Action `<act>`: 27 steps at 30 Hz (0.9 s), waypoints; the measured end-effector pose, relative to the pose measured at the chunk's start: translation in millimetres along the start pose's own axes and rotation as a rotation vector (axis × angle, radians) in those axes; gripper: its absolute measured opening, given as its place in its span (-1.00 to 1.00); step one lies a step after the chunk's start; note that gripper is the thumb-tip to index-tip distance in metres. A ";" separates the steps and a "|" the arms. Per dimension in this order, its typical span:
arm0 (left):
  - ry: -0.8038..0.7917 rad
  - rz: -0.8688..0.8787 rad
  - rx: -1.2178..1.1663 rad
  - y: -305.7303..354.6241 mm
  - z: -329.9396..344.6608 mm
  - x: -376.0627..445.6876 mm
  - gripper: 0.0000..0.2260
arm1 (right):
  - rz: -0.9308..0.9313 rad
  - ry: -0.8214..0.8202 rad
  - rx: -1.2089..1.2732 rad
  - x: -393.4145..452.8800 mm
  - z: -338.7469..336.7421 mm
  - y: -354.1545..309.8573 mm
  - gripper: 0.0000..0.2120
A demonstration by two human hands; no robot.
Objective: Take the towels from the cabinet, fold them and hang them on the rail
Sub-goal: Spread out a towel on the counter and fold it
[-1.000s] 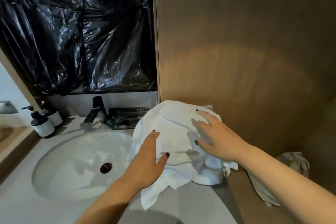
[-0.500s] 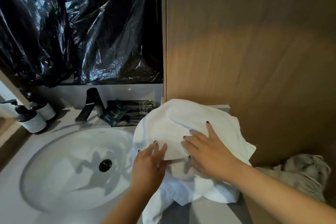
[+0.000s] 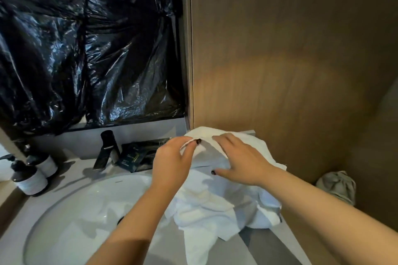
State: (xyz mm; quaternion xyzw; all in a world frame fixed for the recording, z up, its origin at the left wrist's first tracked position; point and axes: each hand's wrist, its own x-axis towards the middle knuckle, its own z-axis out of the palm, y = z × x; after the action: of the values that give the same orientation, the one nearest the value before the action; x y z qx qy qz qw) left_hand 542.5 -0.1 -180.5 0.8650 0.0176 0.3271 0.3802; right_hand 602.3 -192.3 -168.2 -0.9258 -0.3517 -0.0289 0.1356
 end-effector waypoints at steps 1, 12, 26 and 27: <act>0.007 0.050 -0.012 7.4 -7.3 3.1 -0.84 | 0.036 0.079 0.032 2.3 -3.1 -1.1 -0.43; -0.059 0.086 -0.011 1.1 -54.0 -3.9 -0.95 | 0.294 0.632 0.348 -18.4 -107.4 -49.6 -0.79; -0.203 -0.158 -0.718 65.0 -46.4 -24.8 -0.90 | 0.603 0.621 0.203 -139.7 -146.4 -83.3 -0.75; -0.169 -0.153 -0.760 73.7 -50.2 -25.8 -0.91 | 0.663 0.584 0.164 -147.1 -141.7 -79.1 -0.79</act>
State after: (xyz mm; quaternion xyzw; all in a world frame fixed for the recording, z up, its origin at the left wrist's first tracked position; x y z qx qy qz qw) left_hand 477.1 -27.2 -120.5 0.6826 -0.0716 0.2085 0.6967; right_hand 445.7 -268.8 -35.7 -0.9276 0.0158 -0.2162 0.3043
